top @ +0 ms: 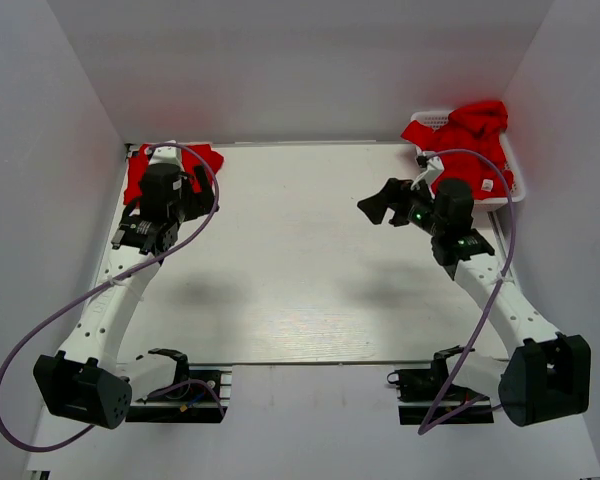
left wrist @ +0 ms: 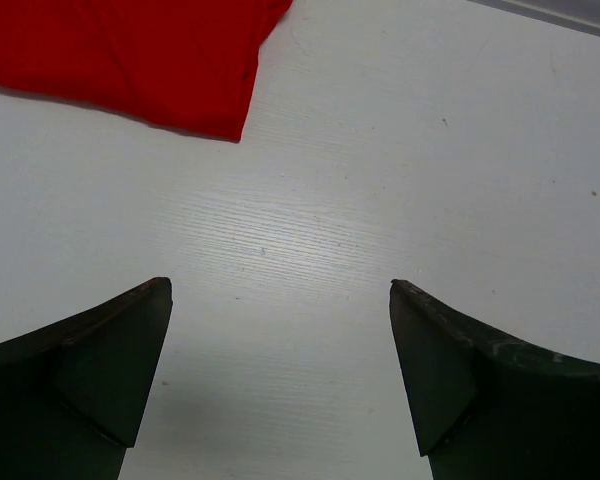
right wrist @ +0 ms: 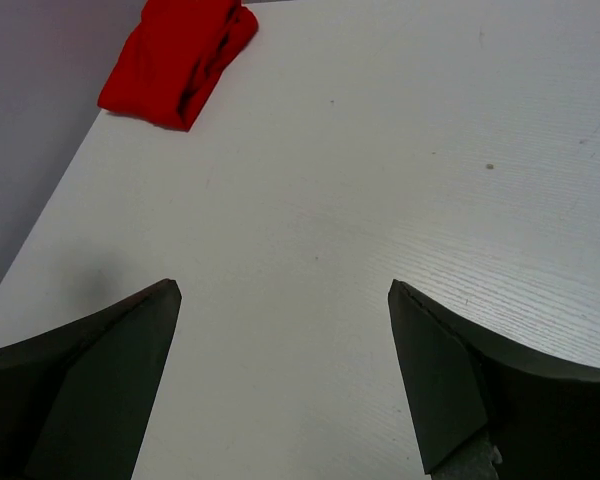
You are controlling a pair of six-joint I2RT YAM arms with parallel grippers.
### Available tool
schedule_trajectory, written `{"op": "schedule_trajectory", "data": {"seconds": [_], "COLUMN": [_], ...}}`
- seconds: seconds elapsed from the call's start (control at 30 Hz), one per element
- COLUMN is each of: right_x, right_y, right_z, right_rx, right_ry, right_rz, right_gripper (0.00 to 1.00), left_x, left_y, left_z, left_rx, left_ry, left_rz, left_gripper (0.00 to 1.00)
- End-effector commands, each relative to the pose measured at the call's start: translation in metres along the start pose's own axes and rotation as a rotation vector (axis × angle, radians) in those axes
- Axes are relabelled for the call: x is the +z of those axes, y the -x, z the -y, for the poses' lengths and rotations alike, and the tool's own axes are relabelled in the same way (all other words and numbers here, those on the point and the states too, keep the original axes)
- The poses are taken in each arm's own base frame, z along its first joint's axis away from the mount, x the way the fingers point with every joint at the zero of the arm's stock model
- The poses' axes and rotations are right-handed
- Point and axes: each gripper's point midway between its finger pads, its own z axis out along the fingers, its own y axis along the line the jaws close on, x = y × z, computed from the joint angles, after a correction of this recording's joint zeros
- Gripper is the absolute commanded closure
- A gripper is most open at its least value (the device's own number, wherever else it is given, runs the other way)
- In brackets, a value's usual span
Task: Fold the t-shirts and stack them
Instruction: Grab crumpled tshirt from bin with the right arm
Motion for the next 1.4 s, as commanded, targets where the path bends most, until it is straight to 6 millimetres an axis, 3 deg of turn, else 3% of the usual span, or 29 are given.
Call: {"op": "schedule_trajectory", "data": {"seconds": [0.0, 0.2, 0.37, 0.4, 0.47, 0.53, 0.57, 0.6, 0.63, 0.67, 0.7, 0.73, 0.77, 0.8, 0.83, 0.87, 0.9, 0.93, 0.97, 1.0, 1.03, 1.07, 1.17, 1.2, 1.23, 1.37], "right_x": [-0.011, -0.011, -0.006, -0.007, -0.008, -0.019, -0.015, -0.029, -0.036, -0.044, -0.050, -0.059, -0.071, -0.071, -0.066, -0.075, -0.065, -0.069, -0.078, -0.072, -0.071, -0.079, -0.055, -0.049, -0.042, -0.025], "right_y": [0.014, 0.012, 0.021, 0.041, 0.032, 0.054, 0.063, 0.069, 0.093, 0.085, 0.087, 0.104, 0.105, 0.101, 0.108, 0.113, 0.114, 0.115, 0.130, 0.132, 0.135, 0.160, 0.150, 0.155, 0.147, 0.161], "right_z": [-0.007, 0.002, 0.030, 0.045, 0.073, 0.089, 0.096, 0.115, 0.113, 0.136, 0.143, 0.150, 0.162, 0.174, 0.182, 0.188, 0.207, 0.215, 0.225, 0.249, 0.256, 0.264, 0.305, 0.309, 0.321, 0.345], "right_rx": [-0.045, -0.060, -0.034, -0.037, -0.019, -0.055, -0.068, -0.070, -0.067, -0.054, -0.040, -0.036, -0.050, -0.071, -0.072, -0.072, -0.076, -0.077, -0.083, -0.087, -0.085, -0.083, -0.142, -0.153, -0.156, -0.243], "right_ry": [0.000, -0.038, -0.185, -0.295, -0.432, -0.569, -0.606, -0.744, -0.790, -0.922, -0.985, -1.065, -1.143, -1.181, -1.201, -1.237, -1.262, -1.289, -1.315, -1.344, -1.343, -1.337, -1.260, -1.251, -1.251, -1.199], "right_rz": [0.059, 0.069, 0.084, 0.138, 0.093, 0.104, 0.100, 0.119, 0.161, 0.131, 0.138, 0.163, 0.139, 0.090, 0.076, 0.032, -0.013, -0.045, -0.042, -0.078, -0.089, -0.048, -0.154, -0.130, -0.153, -0.107], "right_gripper": [0.10, 0.10, 0.10, 0.10, 0.10, 0.10, 0.10, 0.10, 0.10, 0.10, 0.10, 0.10, 0.10, 0.10, 0.10, 0.10, 0.10, 0.10, 0.10, 0.10, 0.10, 0.10, 0.10, 0.10, 0.10, 0.10], "left_x": [-0.006, -0.011, -0.007, -0.007, 0.000, 0.003, 0.005, 0.005, 0.008, 0.008, 0.011, 0.010, 0.010, 0.012, 0.012, 0.012, 0.012, 0.012, 0.012, 0.011, 0.012, 0.014, 0.014, 0.014, 0.013, 0.015], "left_y": [0.011, 0.015, 0.012, 0.012, 0.006, 0.001, 0.001, 0.000, -0.003, -0.004, -0.007, -0.004, -0.004, -0.006, -0.009, -0.009, -0.005, -0.007, -0.007, -0.008, -0.005, -0.009, -0.010, -0.010, -0.006, -0.009], "left_z": [0.004, 0.006, 0.005, 0.005, 0.007, 0.011, 0.012, 0.014, 0.015, 0.018, 0.018, 0.021, 0.021, 0.021, 0.020, 0.019, 0.020, 0.020, 0.019, 0.021, 0.022, 0.021, 0.019, 0.019, 0.018, 0.015], "left_rx": [-0.006, -0.009, 0.002, 0.002, 0.007, 0.010, 0.012, 0.012, 0.024, 0.024, 0.026, 0.024, 0.024, 0.026, 0.028, 0.037, 0.038, 0.039, 0.048, 0.048, 0.046, 0.047, 0.049, 0.049, 0.047, 0.051], "left_ry": [-0.018, -0.030, -0.029, -0.029, -0.030, -0.051, -0.048, -0.064, -0.069, -0.083, -0.080, -0.093, -0.093, -0.090, -0.087, -0.087, -0.086, -0.084, -0.084, -0.094, -0.097, -0.096, -0.085, -0.085, -0.078, -0.060], "left_rz": [0.021, 0.030, 0.032, 0.032, 0.006, -0.014, -0.024, -0.030, -0.044, -0.048, -0.060, -0.055, -0.055, -0.063, -0.073, -0.073, -0.076, -0.084, -0.084, -0.087, -0.077, -0.080, -0.086, -0.086, -0.074, -0.088], "left_gripper": [0.00, 0.00, 0.00, 0.00, 0.00, 0.00, 0.00, 0.00, 0.00, 0.00, 0.00, 0.00, 0.00, 0.00, 0.00, 0.00, 0.00, 0.00, 0.00, 0.00, 0.00, 0.00, 0.00, 0.00, 0.00, 0.00]}}
